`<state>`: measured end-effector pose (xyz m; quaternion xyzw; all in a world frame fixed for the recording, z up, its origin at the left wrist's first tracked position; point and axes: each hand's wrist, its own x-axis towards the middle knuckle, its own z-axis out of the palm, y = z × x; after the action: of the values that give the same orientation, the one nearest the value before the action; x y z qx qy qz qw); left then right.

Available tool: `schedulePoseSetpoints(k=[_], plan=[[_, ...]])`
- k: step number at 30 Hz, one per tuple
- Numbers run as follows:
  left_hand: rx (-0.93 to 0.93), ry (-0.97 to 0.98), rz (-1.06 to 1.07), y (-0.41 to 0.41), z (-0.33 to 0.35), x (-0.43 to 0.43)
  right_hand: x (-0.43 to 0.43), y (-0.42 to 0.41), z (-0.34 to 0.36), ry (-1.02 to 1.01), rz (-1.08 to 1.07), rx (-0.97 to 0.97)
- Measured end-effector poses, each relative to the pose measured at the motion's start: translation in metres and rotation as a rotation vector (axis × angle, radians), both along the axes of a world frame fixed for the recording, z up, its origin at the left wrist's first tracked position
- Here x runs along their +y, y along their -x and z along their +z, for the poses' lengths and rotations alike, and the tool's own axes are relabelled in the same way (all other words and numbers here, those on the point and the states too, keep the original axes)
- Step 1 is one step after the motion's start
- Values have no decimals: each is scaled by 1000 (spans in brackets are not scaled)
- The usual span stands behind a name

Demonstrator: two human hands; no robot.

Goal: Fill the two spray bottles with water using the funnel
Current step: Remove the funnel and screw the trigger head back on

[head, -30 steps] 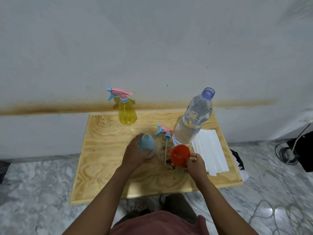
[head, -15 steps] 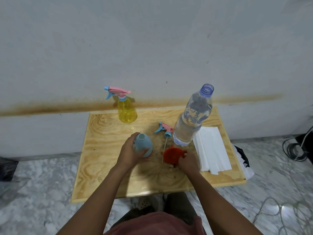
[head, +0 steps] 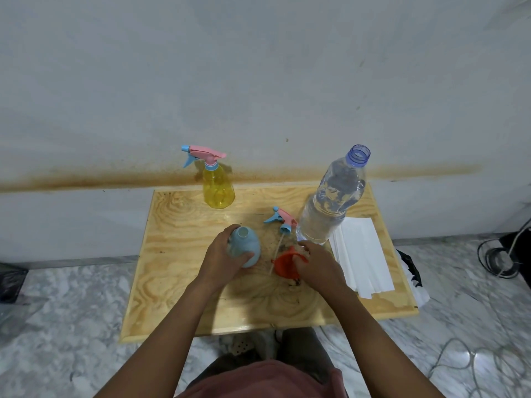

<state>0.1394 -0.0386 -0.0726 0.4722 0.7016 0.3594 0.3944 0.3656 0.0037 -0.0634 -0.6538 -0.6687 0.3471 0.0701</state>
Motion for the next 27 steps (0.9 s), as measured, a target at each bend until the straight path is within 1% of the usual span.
schedulePoseSetpoints(k=[3, 6, 8, 10, 13, 15, 18, 21, 23, 25, 27], plan=[[22, 0, 1, 1, 0, 1, 7, 14, 18, -54, -15, 26], [44, -4, -6, 2, -1, 2, 21, 36, 22, -63, 14, 82], [44, -20, -7, 3, -2, 3, 30, 52, 18, -52, 19, 79], [46, -36, -5, 3, -4, 4, 40, 63, 5, 2, 22, 53], [32, -42, 11, 5, -5, 4, 55, 73, -20, 167, -7, -17], [24, -46, 25, 7, -5, 5, 62, 78, -37, 225, -14, -44], [18, -55, 42, 12, -5, 5, 62, 84, -47, 187, 23, -104], [13, -65, 62, 16, -7, 5, 58, 91, -50, 121, 50, -98], [18, -68, 68, 19, -9, 6, 57, 94, -51, 80, 46, -28], [23, -58, 75, 21, -10, 6, 59, 95, -52, 18, -14, 63], [25, -50, 75, 22, -12, 6, 65, 95, -52, -30, -94, 108]])
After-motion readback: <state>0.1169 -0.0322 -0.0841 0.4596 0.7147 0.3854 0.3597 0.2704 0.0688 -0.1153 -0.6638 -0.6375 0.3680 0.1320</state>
